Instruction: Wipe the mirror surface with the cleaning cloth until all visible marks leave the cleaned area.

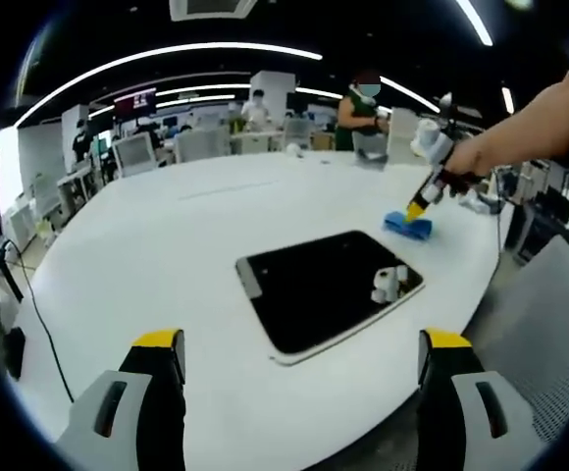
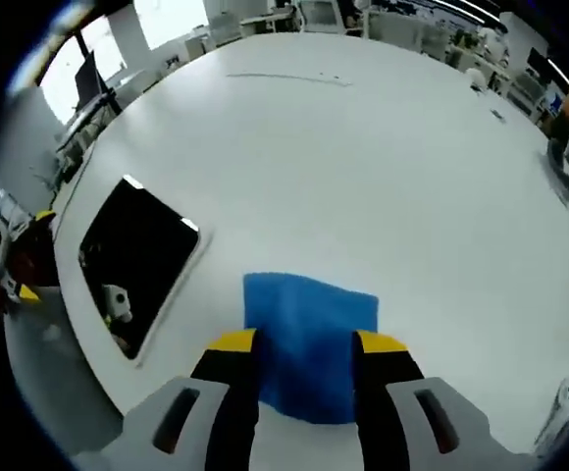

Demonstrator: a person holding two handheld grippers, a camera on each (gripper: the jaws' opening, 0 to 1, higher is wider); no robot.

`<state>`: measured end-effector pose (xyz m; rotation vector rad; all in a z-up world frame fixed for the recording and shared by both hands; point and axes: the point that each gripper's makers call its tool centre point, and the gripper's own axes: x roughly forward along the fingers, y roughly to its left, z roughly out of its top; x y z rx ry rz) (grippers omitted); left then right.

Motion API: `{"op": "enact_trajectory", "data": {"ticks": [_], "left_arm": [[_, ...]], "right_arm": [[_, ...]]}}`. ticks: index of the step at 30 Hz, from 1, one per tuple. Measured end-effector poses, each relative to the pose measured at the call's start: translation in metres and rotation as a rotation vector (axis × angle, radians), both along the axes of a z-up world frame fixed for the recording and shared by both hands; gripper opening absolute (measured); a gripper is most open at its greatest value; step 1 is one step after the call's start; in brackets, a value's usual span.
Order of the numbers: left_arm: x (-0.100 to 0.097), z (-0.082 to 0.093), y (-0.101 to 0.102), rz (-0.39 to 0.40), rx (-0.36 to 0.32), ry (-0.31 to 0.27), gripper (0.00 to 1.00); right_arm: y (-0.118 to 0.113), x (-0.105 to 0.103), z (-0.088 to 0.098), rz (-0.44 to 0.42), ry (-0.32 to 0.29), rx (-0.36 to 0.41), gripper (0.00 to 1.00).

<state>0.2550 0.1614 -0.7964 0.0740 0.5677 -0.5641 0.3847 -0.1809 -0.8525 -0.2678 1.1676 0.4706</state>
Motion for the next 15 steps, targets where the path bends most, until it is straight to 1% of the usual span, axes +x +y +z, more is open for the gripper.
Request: {"op": "enact_trajectory", "data": {"ticks": [1,3,5,6,8,9,10,11,13,14,15], "left_arm": [[-0.0003,-0.0009,-0.0014,-0.013,0.010,0.001,0.99],[0.0007,0.0009,-0.0007,-0.009,0.013,-0.012,0.99],[0.0018,0.0008,0.0015,0.003,0.013,-0.013,0.99],[0.0018,0.0006,0.0018,0.004,0.013,-0.012,0.99],[0.0021,0.0005,0.0023,0.005,0.015,-0.013,0.99],[0.0019,0.0002,0.0019,0.004,0.013,-0.010,0.99],[0.0008,-0.0007,0.0002,-0.003,0.008,-0.003,0.99],[0.0005,-0.0009,-0.0006,-0.008,0.008,-0.002,0.99],[0.0004,-0.0004,-0.0015,-0.013,0.010,-0.006,0.99],[0.0003,-0.0004,-0.0018,-0.014,0.009,-0.006,0.99],[0.0000,-0.0010,-0.0013,-0.011,0.007,-0.001,0.99]], "right_arm": [[0.0006,-0.0008,-0.0023,0.007,0.004,-0.009,0.33],[0.0024,-0.0015,-0.0081,-0.012,0.018,-0.019,0.30],[0.0018,-0.0011,-0.0093,-0.083,0.014,-0.017,0.28],[0.0017,-0.0003,-0.0078,-0.086,0.007,-0.017,0.27],[0.0003,0.0009,-0.0084,-0.105,0.013,-0.018,0.26],[0.0000,0.0003,-0.0086,-0.098,0.015,-0.024,0.24],[-0.0017,0.0002,-0.0092,-0.081,0.014,-0.045,0.22],[-0.0038,-0.0010,-0.0096,-0.055,0.005,-0.079,0.17],[-0.0002,-0.0025,-0.0095,-0.063,-0.002,-0.073,0.10],[0.0007,-0.0029,-0.0102,-0.082,-0.014,-0.069,0.07],[-0.0001,-0.0029,-0.0102,-0.093,-0.026,-0.075,0.05]]}}
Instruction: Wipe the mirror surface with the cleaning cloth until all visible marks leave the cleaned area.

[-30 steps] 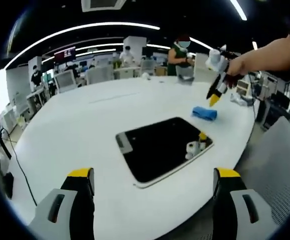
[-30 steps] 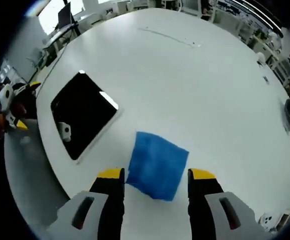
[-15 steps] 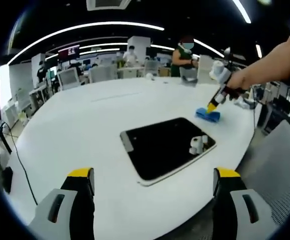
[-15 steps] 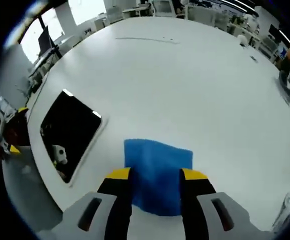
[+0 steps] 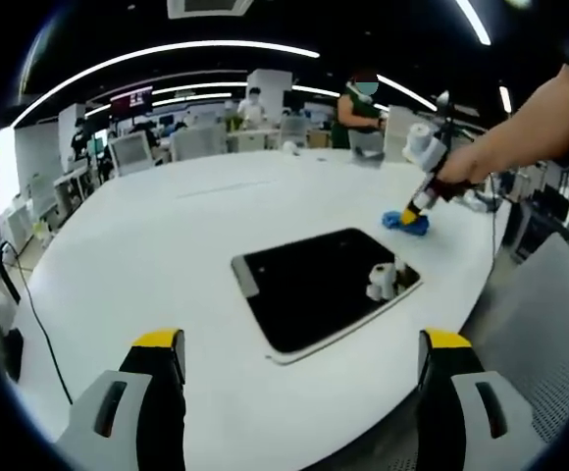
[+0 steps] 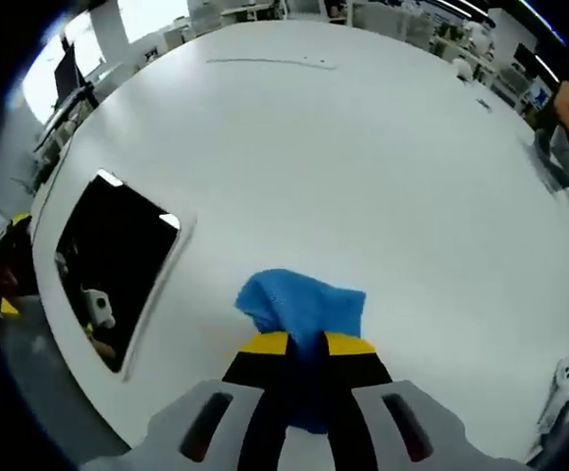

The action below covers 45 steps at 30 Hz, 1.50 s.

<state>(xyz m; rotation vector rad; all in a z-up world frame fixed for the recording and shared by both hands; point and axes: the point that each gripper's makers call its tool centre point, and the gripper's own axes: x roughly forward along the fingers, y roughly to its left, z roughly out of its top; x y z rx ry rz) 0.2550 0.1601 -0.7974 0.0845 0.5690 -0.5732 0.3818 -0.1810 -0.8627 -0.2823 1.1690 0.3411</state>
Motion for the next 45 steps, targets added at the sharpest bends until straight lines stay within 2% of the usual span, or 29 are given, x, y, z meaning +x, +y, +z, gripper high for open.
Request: {"op": "enact_trajectory", "data": {"ticks": [6,14,18,22,27,28,34,45], "left_arm": [[0.000,0.000,-0.001,-0.005,-0.008,0.004,0.99],[0.000,0.001,-0.001,-0.003,-0.011,0.001,0.99],[0.001,0.004,0.001,0.006,-0.015,-0.012,0.99],[0.000,0.003,0.002,0.018,-0.026,0.003,0.99],[-0.002,0.001,0.000,0.001,-0.014,0.013,0.99],[-0.003,-0.001,0.000,-0.005,-0.008,0.020,0.99],[-0.003,-0.002,-0.001,-0.010,-0.001,0.028,0.99],[-0.004,-0.003,-0.002,-0.015,-0.013,0.038,0.99]], "right_arm": [[0.001,0.001,-0.001,-0.014,0.005,-0.034,0.03],[0.000,0.000,-0.001,-0.103,0.037,-0.008,0.01],[0.001,-0.001,0.000,-0.101,0.042,-0.016,0.01],[0.001,-0.004,0.001,-0.107,0.077,-0.007,0.01],[-0.002,-0.002,0.006,-0.115,0.087,-0.002,0.01],[0.001,-0.006,0.007,-0.111,0.113,0.017,0.01],[-0.006,-0.008,0.017,-0.148,0.137,0.013,0.01],[-0.018,0.000,0.035,-0.149,0.115,0.007,0.01]]}}
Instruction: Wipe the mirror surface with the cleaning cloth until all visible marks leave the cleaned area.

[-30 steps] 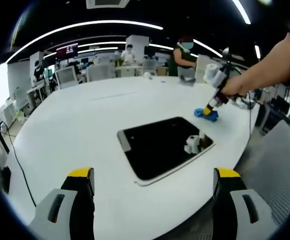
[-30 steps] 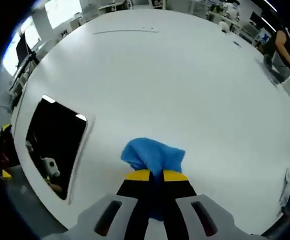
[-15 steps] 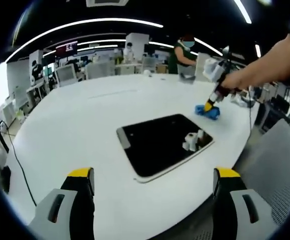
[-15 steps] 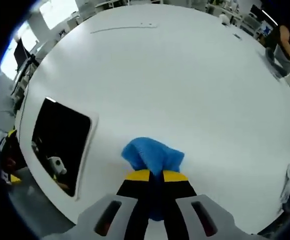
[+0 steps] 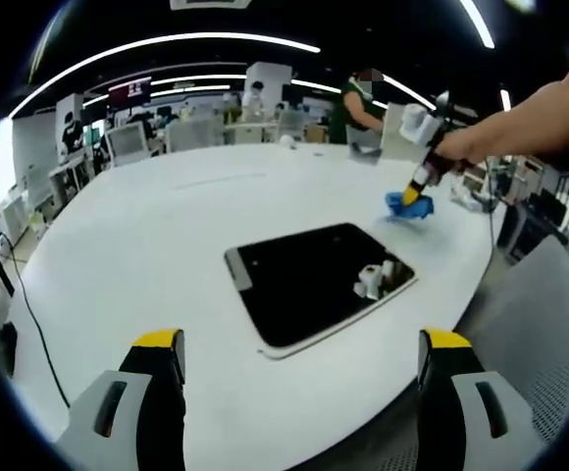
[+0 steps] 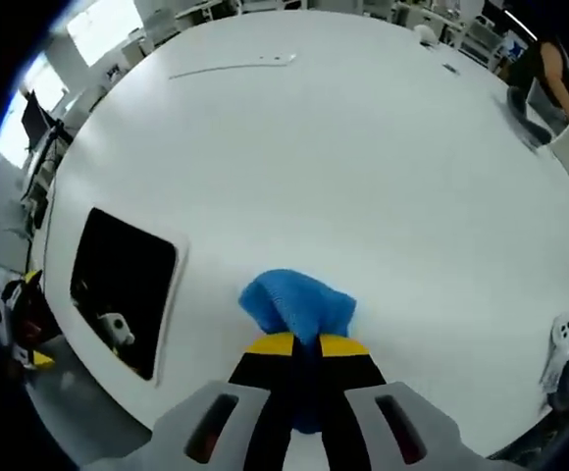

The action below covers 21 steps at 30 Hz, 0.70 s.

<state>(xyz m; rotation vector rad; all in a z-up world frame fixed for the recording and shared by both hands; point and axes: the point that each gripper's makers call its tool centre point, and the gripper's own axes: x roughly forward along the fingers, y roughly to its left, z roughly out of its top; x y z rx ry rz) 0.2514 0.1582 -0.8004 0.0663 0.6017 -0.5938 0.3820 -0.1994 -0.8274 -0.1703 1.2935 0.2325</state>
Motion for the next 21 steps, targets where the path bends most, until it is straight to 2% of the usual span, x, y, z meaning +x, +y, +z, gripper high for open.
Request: {"op": "enact_trajectory", "data": {"ticks": [6,21], "left_arm": [[0.001,0.000,0.000,-0.004,0.005,-0.006,0.99],[0.000,0.001,0.000,0.005,0.005,-0.008,0.99]], "right_arm": [[0.002,-0.004,0.003,0.002,0.002,0.003,0.01],[0.010,-0.006,-0.005,0.019,0.023,0.007,0.01]]}}
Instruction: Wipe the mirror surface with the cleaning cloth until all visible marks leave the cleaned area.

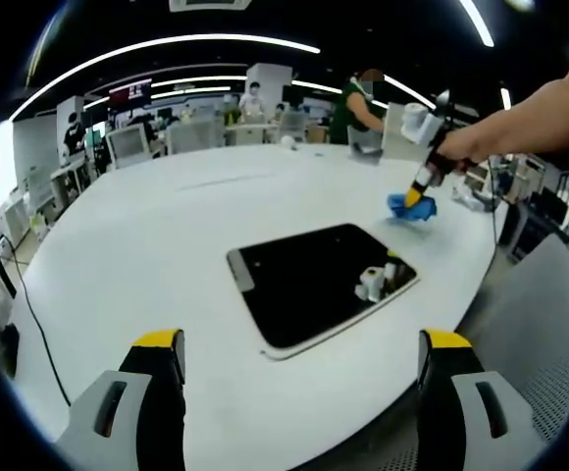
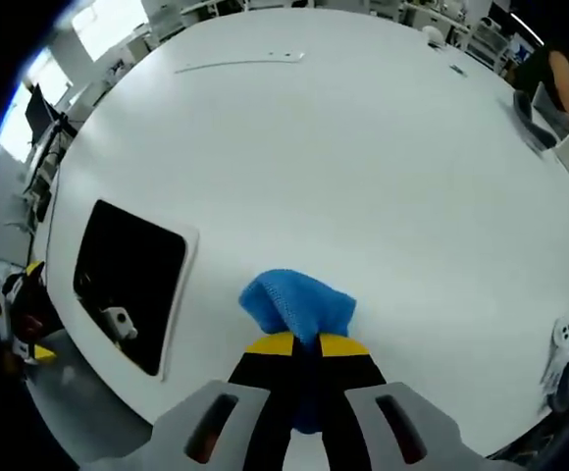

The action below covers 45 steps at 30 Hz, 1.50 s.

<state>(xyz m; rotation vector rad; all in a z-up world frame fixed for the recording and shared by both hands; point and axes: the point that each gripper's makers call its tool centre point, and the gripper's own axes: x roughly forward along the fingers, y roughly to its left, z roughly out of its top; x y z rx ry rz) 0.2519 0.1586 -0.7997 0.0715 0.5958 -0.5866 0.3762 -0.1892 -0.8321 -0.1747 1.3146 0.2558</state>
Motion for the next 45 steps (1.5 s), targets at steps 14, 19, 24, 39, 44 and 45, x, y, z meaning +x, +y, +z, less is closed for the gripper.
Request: {"op": "enact_trajectory", "data": {"ticks": [14,19,24,39,44,45], "left_arm": [[0.000,-0.001,0.001,-0.001,0.005,0.001,0.99],[0.000,-0.001,0.001,0.005,0.004,0.003,0.99],[0.000,-0.001,0.001,0.004,0.007,0.004,0.99],[0.001,-0.004,0.002,0.003,0.003,0.006,0.99],[0.004,0.000,0.003,-0.003,0.028,-0.034,0.99],[0.005,0.001,0.003,-0.002,0.029,-0.040,0.99]], "right_arm": [[0.030,-0.005,-0.003,0.021,0.020,0.032,0.01],[0.043,-0.003,-0.005,0.018,0.027,0.051,0.01],[0.062,-0.002,-0.007,0.023,0.031,0.068,0.01],[0.106,0.009,-0.012,-0.018,0.049,0.146,0.01],[0.115,0.010,-0.016,-0.015,0.053,0.148,0.01],[0.119,0.009,-0.016,-0.030,0.059,0.169,0.01]]}}
